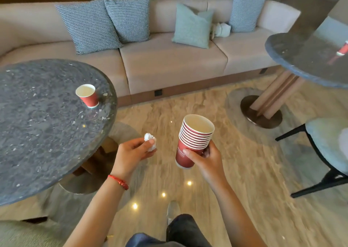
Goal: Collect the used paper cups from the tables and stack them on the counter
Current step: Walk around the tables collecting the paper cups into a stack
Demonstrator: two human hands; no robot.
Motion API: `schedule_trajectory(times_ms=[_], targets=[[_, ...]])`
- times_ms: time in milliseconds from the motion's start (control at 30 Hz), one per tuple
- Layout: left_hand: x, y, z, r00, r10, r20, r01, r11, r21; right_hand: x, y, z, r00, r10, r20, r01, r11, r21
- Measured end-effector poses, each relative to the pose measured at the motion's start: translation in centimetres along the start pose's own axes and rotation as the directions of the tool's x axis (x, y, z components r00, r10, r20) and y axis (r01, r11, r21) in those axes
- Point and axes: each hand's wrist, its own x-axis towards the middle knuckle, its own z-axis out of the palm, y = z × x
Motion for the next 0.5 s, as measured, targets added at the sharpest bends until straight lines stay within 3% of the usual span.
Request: schedule_trajectory(times_ms=[500], targets=[[21.5, 7.6, 0.4, 0.985, 0.031, -0.171, -0.036, 0.999, -0.028, 25.5, -3.2, 6.6, 0.978, 0.011, 0.207, -0.005, 1.0, -0.03]])
